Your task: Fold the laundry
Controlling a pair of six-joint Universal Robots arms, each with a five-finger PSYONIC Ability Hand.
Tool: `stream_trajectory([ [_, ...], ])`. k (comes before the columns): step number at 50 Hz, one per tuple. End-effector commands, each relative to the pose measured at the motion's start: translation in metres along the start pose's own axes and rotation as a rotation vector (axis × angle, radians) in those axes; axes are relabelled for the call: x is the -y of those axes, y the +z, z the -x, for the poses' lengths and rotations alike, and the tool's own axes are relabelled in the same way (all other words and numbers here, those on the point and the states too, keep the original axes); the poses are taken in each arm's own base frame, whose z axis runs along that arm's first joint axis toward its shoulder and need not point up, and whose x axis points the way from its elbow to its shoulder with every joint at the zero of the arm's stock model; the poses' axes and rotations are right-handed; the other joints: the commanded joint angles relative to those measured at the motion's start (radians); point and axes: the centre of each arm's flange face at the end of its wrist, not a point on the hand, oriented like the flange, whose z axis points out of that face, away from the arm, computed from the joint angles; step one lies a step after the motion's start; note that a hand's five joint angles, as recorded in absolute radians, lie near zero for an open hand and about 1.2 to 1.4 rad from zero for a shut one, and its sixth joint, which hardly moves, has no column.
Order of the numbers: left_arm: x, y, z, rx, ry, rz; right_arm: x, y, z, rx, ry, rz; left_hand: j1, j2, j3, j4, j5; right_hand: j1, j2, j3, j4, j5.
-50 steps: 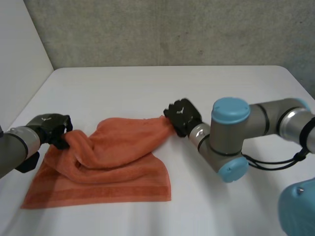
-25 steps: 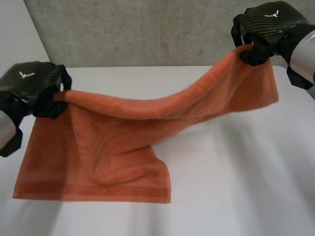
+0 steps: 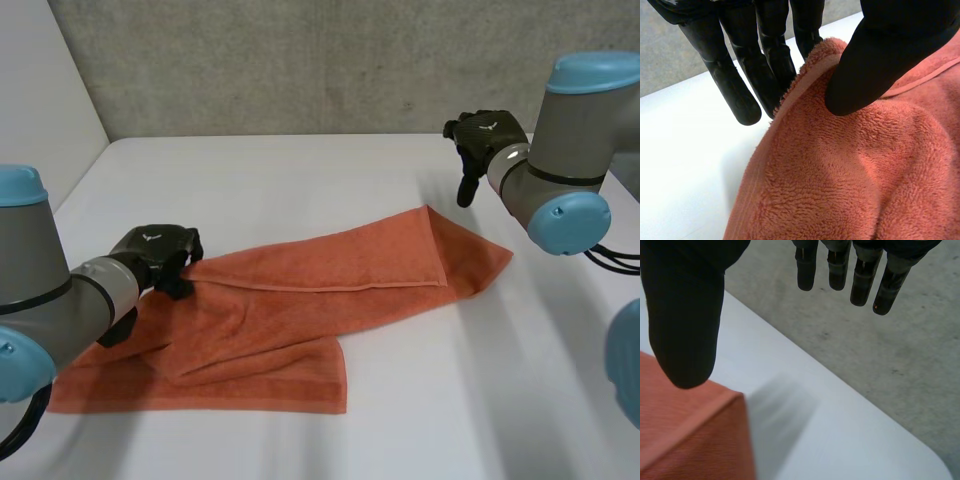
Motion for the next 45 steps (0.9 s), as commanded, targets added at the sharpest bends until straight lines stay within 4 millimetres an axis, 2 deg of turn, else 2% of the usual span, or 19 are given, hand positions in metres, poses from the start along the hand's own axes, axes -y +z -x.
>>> stream_trajectory([
  [1, 0.000, -0.002, 0.002, 0.019, -0.001, 0.002, 0.008, -0.069, 0.028, 0.173, 0.015, 0.068, 0.284, 0.197, 0.208, 0.205, 0.245, 0.025, 0.012, 0.020, -0.001, -0.010],
  [3, 0.001, -0.003, 0.001, 0.020, 0.000, 0.000, 0.004, -0.074, 0.032, 0.191, 0.016, 0.073, 0.284, 0.197, 0.208, 0.205, 0.245, 0.067, 0.054, 0.061, 0.040, 0.031],
  [5, 0.001, -0.004, 0.001, 0.020, -0.002, 0.000, -0.010, -0.088, 0.042, 0.244, 0.021, 0.080, 0.284, 0.197, 0.208, 0.205, 0.245, 0.242, 0.229, 0.237, 0.216, 0.207],
  [9, 0.002, -0.006, 0.000, 0.016, 0.001, -0.004, -0.031, -0.091, 0.051, 0.290, 0.035, 0.093, 0.284, 0.197, 0.208, 0.205, 0.245, 0.445, 0.432, 0.440, 0.419, 0.410],
  [11, 0.002, -0.006, -0.002, 0.012, 0.004, -0.004, -0.033, -0.092, 0.052, 0.297, 0.039, 0.094, 0.284, 0.197, 0.208, 0.205, 0.245, 0.469, 0.456, 0.464, 0.443, 0.434],
  [15, 0.001, -0.007, -0.004, 0.006, 0.006, -0.004, -0.043, -0.087, 0.057, 0.323, 0.073, 0.096, 0.284, 0.197, 0.208, 0.205, 0.245, 0.475, 0.462, 0.470, 0.449, 0.440],
  [16, 0.001, -0.006, -0.004, 0.006, 0.006, -0.002, -0.053, -0.081, 0.061, 0.338, 0.077, 0.108, 0.284, 0.197, 0.208, 0.205, 0.245, 0.484, 0.471, 0.479, 0.458, 0.449],
  [19, 0.000, -0.007, -0.005, 0.004, 0.006, 0.001, -0.065, -0.071, 0.066, 0.352, 0.081, 0.104, 0.284, 0.197, 0.208, 0.205, 0.245, 0.519, 0.506, 0.514, 0.493, 0.484],
  [24, 0.000, -0.007, -0.006, 0.002, 0.008, -0.001, -0.070, -0.056, 0.067, 0.352, 0.078, 0.068, 0.284, 0.197, 0.208, 0.205, 0.245, 0.578, 0.565, 0.573, 0.552, 0.543],
  [28, 0.000, -0.007, -0.006, 0.001, 0.008, 0.000, -0.086, -0.047, 0.073, 0.361, 0.081, 0.095, 0.284, 0.197, 0.208, 0.205, 0.245, 0.572, 0.559, 0.567, 0.546, 0.537],
  [45, 0.000, -0.007, -0.007, -0.001, 0.009, 0.000, -0.091, -0.031, 0.074, 0.344, 0.065, 0.080, 0.284, 0.197, 0.208, 0.205, 0.245, 0.602, 0.588, 0.596, 0.575, 0.566],
])
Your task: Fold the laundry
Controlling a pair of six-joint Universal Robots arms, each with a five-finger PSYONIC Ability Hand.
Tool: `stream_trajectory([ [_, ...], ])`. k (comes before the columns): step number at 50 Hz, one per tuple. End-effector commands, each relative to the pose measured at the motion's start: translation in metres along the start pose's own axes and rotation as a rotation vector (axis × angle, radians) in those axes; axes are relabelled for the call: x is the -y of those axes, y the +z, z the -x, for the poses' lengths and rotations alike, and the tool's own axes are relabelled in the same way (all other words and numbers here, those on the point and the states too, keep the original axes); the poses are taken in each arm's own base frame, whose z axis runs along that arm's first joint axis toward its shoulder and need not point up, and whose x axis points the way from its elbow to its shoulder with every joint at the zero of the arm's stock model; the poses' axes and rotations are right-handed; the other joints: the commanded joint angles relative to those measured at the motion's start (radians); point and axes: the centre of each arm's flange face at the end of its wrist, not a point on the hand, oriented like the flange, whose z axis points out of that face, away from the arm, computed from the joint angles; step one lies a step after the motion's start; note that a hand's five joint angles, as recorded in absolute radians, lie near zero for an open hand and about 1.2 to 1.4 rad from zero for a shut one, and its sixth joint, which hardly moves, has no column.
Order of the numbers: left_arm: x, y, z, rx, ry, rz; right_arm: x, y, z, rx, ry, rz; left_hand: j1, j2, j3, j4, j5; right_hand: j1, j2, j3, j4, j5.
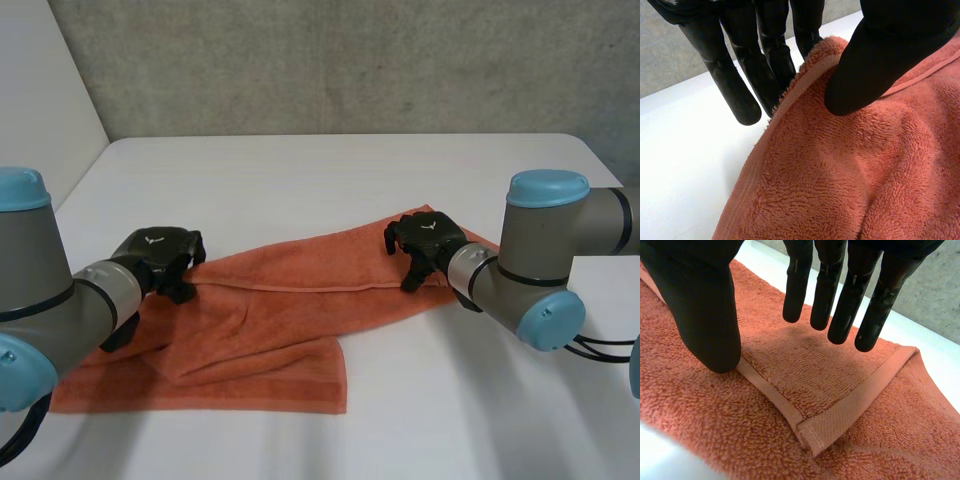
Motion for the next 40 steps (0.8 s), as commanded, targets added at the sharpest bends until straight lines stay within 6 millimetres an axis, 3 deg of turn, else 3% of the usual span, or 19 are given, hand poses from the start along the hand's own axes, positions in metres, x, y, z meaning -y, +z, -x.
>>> stream_trajectory([
  [1, 0.000, 0.000, 0.000, -0.001, 0.001, 0.000, 0.000, 0.006, -0.004, -0.014, -0.010, -0.008, 0.284, 0.197, 0.208, 0.201, 0.245, 0.231, 0.134, 0.131, 0.134, 0.159],
  [10, 0.000, 0.000, -0.001, -0.001, 0.000, 0.001, -0.004, 0.014, -0.005, -0.019, -0.011, -0.010, 0.284, 0.197, 0.208, 0.201, 0.245, 0.292, 0.196, 0.192, 0.195, 0.221],
  [21, -0.002, -0.001, -0.003, -0.009, 0.003, 0.005, 0.006, 0.022, -0.012, -0.047, -0.023, -0.051, 0.284, 0.197, 0.208, 0.201, 0.245, 0.524, 0.428, 0.425, 0.427, 0.453],
  [30, -0.002, -0.002, -0.005, -0.012, 0.004, 0.008, 0.002, 0.030, -0.014, -0.053, -0.026, -0.054, 0.284, 0.197, 0.208, 0.201, 0.245, 0.510, 0.413, 0.410, 0.413, 0.438],
  [35, -0.003, -0.002, -0.005, -0.011, 0.004, 0.009, -0.003, 0.033, -0.012, -0.048, -0.023, -0.041, 0.284, 0.197, 0.208, 0.201, 0.245, 0.264, 0.168, 0.164, 0.167, 0.193],
  [40, -0.004, -0.002, -0.005, -0.013, 0.003, 0.012, -0.002, 0.032, -0.013, -0.053, -0.022, -0.043, 0.284, 0.197, 0.208, 0.201, 0.245, 0.248, 0.152, 0.149, 0.151, 0.177],
])
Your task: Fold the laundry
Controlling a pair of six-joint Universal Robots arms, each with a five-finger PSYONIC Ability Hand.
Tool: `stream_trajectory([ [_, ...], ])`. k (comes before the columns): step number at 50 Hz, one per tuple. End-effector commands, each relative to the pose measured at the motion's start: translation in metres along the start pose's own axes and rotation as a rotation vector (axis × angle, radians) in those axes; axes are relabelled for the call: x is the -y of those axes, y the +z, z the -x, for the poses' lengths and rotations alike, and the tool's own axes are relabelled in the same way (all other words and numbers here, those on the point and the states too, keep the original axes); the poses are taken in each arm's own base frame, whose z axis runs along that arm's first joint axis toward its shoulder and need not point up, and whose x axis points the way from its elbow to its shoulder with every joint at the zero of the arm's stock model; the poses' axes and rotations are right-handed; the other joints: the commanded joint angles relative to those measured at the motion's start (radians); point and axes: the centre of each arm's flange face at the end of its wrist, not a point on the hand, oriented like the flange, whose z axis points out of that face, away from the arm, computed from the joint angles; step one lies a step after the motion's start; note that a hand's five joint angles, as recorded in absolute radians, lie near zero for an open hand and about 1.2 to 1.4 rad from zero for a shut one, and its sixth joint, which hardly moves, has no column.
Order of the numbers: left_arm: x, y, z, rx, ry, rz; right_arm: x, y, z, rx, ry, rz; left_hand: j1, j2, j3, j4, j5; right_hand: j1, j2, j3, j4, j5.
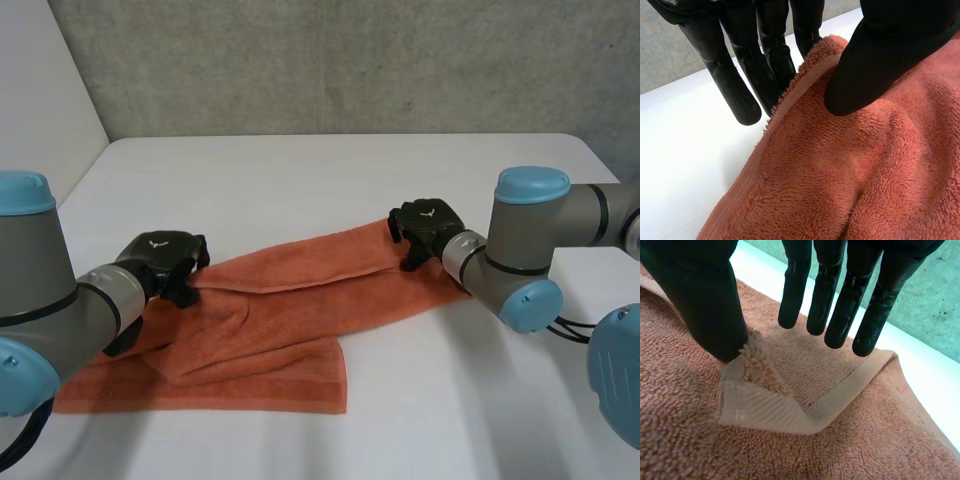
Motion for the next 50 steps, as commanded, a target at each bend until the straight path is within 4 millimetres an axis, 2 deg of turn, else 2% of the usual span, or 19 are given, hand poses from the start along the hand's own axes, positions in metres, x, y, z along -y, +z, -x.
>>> stream_trajectory([
  [1, -0.001, 0.000, 0.000, -0.001, 0.000, 0.001, -0.001, 0.000, 0.000, -0.003, 0.002, 0.004, 0.284, 0.196, 0.207, 0.201, 0.245, 0.161, 0.064, 0.061, 0.059, 0.040],
  [6, -0.001, 0.000, 0.000, -0.001, 0.000, 0.003, 0.000, 0.001, -0.001, -0.011, -0.001, 0.003, 0.284, 0.196, 0.207, 0.201, 0.245, 0.376, 0.278, 0.276, 0.273, 0.255],
  [7, -0.001, 0.000, 0.000, -0.001, 0.000, 0.003, 0.001, 0.001, -0.002, -0.018, -0.002, -0.001, 0.284, 0.196, 0.207, 0.201, 0.245, 0.729, 0.632, 0.629, 0.627, 0.608],
  [14, -0.002, 0.000, -0.001, -0.005, 0.001, 0.005, 0.012, -0.001, -0.008, -0.043, 0.001, 0.003, 0.244, 0.156, 0.167, 0.160, 0.205, 0.733, 0.636, 0.633, 0.630, 0.612],
  [15, -0.003, 0.000, -0.001, -0.005, 0.001, 0.008, 0.016, -0.004, -0.010, -0.054, 0.006, 0.006, 0.147, 0.060, 0.071, 0.064, 0.108, 0.733, 0.636, 0.633, 0.630, 0.612],
  [16, -0.004, 0.001, -0.002, -0.009, 0.002, 0.012, 0.019, -0.005, -0.011, -0.058, 0.009, 0.005, -0.106, -0.194, -0.183, -0.190, -0.146, 0.733, 0.636, 0.633, 0.630, 0.612],
  [18, -0.006, 0.002, -0.002, -0.010, 0.003, 0.017, 0.026, -0.009, -0.013, -0.067, 0.010, -0.005, -0.416, -0.503, -0.492, -0.499, -0.455, 0.733, 0.636, 0.633, 0.630, 0.612],
  [19, -0.006, 0.002, -0.003, -0.012, 0.007, 0.020, 0.039, -0.015, -0.018, -0.081, 0.001, -0.026, -0.531, -0.618, -0.607, -0.614, -0.570, 0.733, 0.636, 0.633, 0.630, 0.612],
  [23, -0.009, 0.005, -0.003, -0.013, 0.009, 0.027, 0.067, -0.035, -0.028, -0.109, -0.020, -0.070, -0.611, -0.698, -0.687, -0.694, -0.650, 0.733, 0.636, 0.633, 0.630, 0.612],
  [26, -0.010, 0.005, -0.002, -0.011, 0.007, 0.029, 0.078, -0.052, -0.038, -0.136, -0.043, -0.079, -0.731, -0.819, -0.808, -0.814, -0.770, 0.733, 0.636, 0.633, 0.630, 0.612],
  [29, -0.010, 0.005, 0.000, -0.004, 0.005, 0.029, 0.083, -0.060, -0.044, -0.152, -0.070, -0.079, -0.758, -0.845, -0.834, -0.841, -0.797, 0.733, 0.636, 0.633, 0.630, 0.612],
  [30, -0.009, 0.004, 0.001, -0.001, 0.003, 0.027, 0.085, -0.072, -0.051, -0.172, -0.123, -0.062, -0.766, -0.854, -0.843, -0.850, -0.806, 0.733, 0.636, 0.633, 0.630, 0.612],
  [32, -0.009, 0.003, 0.003, 0.003, 0.001, 0.028, 0.084, -0.080, -0.054, -0.182, -0.157, -0.048, -0.778, -0.866, -0.855, -0.862, -0.818, 0.733, 0.636, 0.633, 0.630, 0.612],
  [41, -0.016, 0.002, 0.015, 0.057, -0.012, 0.055, 0.081, -0.121, -0.057, -0.197, -0.238, -0.004, -0.778, -0.866, -0.855, -0.862, -0.818, 0.733, 0.636, 0.633, 0.630, 0.612],
  [47, -0.022, 0.008, 0.025, 0.116, -0.017, 0.057, 0.076, -0.135, -0.051, -0.158, -0.228, 0.000, -0.755, -0.843, -0.832, -0.838, -0.794, 0.733, 0.636, 0.633, 0.630, 0.612],
  [50, -0.025, 0.008, 0.029, 0.136, -0.022, 0.063, 0.072, -0.140, -0.058, -0.166, -0.219, 0.007, -0.711, -0.799, -0.788, -0.794, -0.750, 0.733, 0.636, 0.633, 0.630, 0.612],
])
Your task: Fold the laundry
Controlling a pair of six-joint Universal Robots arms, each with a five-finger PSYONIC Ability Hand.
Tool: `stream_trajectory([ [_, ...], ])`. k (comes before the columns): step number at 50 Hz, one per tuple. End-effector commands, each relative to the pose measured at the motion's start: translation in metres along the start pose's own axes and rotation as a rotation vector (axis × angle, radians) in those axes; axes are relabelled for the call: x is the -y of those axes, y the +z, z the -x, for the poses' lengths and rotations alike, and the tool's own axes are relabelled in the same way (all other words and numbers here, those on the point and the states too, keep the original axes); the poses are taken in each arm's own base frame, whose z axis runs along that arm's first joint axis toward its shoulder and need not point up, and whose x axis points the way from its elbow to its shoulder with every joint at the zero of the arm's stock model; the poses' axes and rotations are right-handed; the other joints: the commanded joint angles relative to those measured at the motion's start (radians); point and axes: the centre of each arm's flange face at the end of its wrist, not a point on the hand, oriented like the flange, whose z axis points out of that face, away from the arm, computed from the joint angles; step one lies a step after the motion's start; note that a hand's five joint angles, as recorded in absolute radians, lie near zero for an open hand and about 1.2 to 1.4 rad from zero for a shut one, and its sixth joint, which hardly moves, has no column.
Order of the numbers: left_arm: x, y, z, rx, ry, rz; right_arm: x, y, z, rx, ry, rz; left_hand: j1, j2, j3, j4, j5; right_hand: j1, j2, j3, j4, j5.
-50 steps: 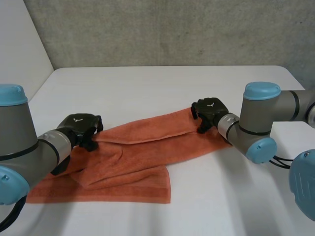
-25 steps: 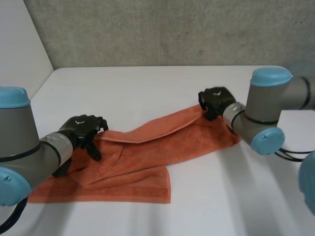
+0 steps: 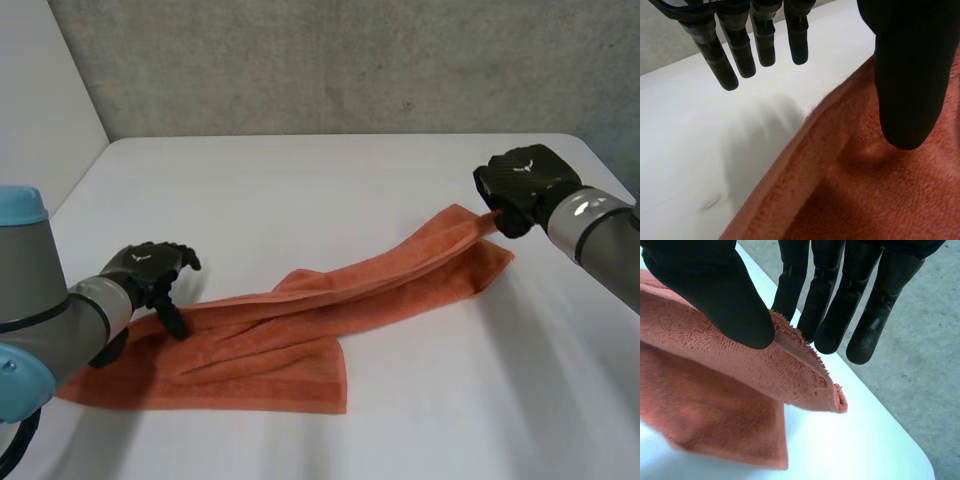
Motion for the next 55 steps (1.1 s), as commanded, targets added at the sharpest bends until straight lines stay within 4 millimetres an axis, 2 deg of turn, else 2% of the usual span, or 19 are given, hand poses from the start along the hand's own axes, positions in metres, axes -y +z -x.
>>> stream_trajectory([
  [1, -0.008, 0.005, 0.013, 0.068, -0.012, 0.014, -0.009, -0.013, -0.006, 0.013, 0.022, 0.013, 0.081, 0.106, 0.099, 0.109, 0.115, 0.421, 0.218, 0.215, 0.208, 0.243],
  [10, -0.014, 0.000, 0.020, 0.091, -0.004, 0.039, -0.019, -0.010, -0.014, -0.006, 0.031, 0.044, 0.369, 0.394, 0.387, 0.397, 0.402, 0.421, 0.218, 0.215, 0.208, 0.243],
  [15, -0.014, -0.002, 0.026, 0.108, 0.032, 0.043, -0.034, 0.003, -0.008, 0.022, -0.014, 0.087, 0.733, 0.757, 0.751, 0.760, 0.766, 0.421, 0.218, 0.215, 0.208, 0.243],
  [17, -0.012, -0.001, 0.027, 0.105, 0.077, 0.039, -0.036, 0.009, -0.009, 0.019, -0.034, 0.090, 1.034, 1.059, 1.052, 1.062, 1.067, 0.421, 0.218, 0.215, 0.208, 0.243],
  [23, 0.001, 0.019, 0.031, 0.113, 0.209, -0.009, -0.038, 0.041, -0.020, -0.021, -0.059, 0.077, 1.035, 1.060, 1.053, 1.063, 1.069, 0.421, 0.218, 0.215, 0.208, 0.243],
  [27, 0.031, 0.037, 0.038, 0.150, 0.276, -0.105, -0.021, 0.061, -0.033, -0.098, -0.088, 0.024, 1.035, 1.060, 1.053, 1.063, 1.069, 0.421, 0.218, 0.215, 0.208, 0.243],
  [28, 0.066, 0.045, 0.044, 0.187, 0.294, -0.214, -0.021, 0.062, -0.033, -0.098, -0.088, 0.024, 1.035, 1.060, 1.053, 1.063, 1.069, 0.421, 0.218, 0.215, 0.208, 0.243],
  [29, 0.067, 0.046, 0.044, 0.187, 0.294, -0.215, -0.005, 0.070, -0.040, -0.147, -0.107, -0.024, 1.035, 1.060, 1.053, 1.063, 1.069, 0.421, 0.218, 0.215, 0.208, 0.243],
  [30, 0.081, 0.046, 0.047, 0.203, 0.299, -0.258, 0.034, 0.077, -0.059, -0.247, -0.136, -0.137, 1.035, 1.060, 1.053, 1.063, 1.069, 0.421, 0.218, 0.215, 0.208, 0.243],
  [31, 0.109, 0.045, 0.050, 0.234, 0.304, -0.347, 0.049, 0.077, -0.065, -0.282, -0.140, -0.181, 1.035, 1.060, 1.053, 1.063, 1.069, 0.421, 0.218, 0.215, 0.208, 0.243],
  [32, 0.139, 0.040, 0.051, 0.269, 0.309, -0.450, 0.063, 0.075, -0.071, -0.314, -0.143, -0.227, 1.035, 1.060, 1.053, 1.063, 1.069, 0.421, 0.218, 0.215, 0.208, 0.243],
  [34, 0.169, 0.031, 0.050, 0.305, 0.304, -0.569, 0.105, 0.068, -0.091, -0.410, -0.120, -0.394, 1.035, 1.060, 1.053, 1.063, 1.069, 0.421, 0.218, 0.215, 0.208, 0.243],
  [38, 0.231, -0.014, 0.051, 0.400, 0.257, -0.878, 0.144, 0.056, -0.111, -0.475, 0.003, -0.633, 1.035, 1.060, 1.053, 1.063, 1.069, 0.421, 0.218, 0.215, 0.208, 0.243],
  [41, 0.249, -0.044, 0.050, 0.428, 0.205, -1.036, 0.161, 0.037, -0.118, -0.470, 0.080, -0.722, 1.035, 1.060, 1.053, 1.063, 1.069, 0.421, 0.218, 0.215, 0.208, 0.243],
  [45, 0.228, -0.046, 0.046, 0.404, 0.179, -1.010, 0.154, 0.021, -0.103, -0.359, 0.147, -0.706, 1.035, 1.060, 1.053, 1.063, 1.069, 0.421, 0.218, 0.215, 0.208, 0.243],
  [49, 0.194, -0.031, 0.041, 0.375, 0.180, -0.892, 0.112, 0.025, -0.070, -0.220, 0.147, -0.578, 1.035, 1.060, 1.053, 1.063, 1.069, 0.421, 0.218, 0.215, 0.208, 0.243],
  [51, 0.151, -0.015, 0.040, 0.351, 0.177, -0.743, 0.082, 0.029, -0.048, -0.139, 0.143, -0.489, 1.035, 1.060, 1.053, 1.063, 1.069, 0.421, 0.218, 0.215, 0.208, 0.243],
  [53, 0.140, -0.012, 0.039, 0.345, 0.177, -0.709, 0.064, 0.028, -0.035, -0.093, 0.140, -0.430, 1.035, 1.060, 1.053, 1.063, 1.069, 0.421, 0.218, 0.215, 0.208, 0.243],
  [55, 0.098, -0.002, 0.036, 0.317, 0.174, -0.577, 0.041, 0.022, -0.016, -0.027, 0.133, -0.355, 1.035, 1.060, 1.053, 1.063, 1.069, 0.421, 0.218, 0.215, 0.208, 0.243],
])
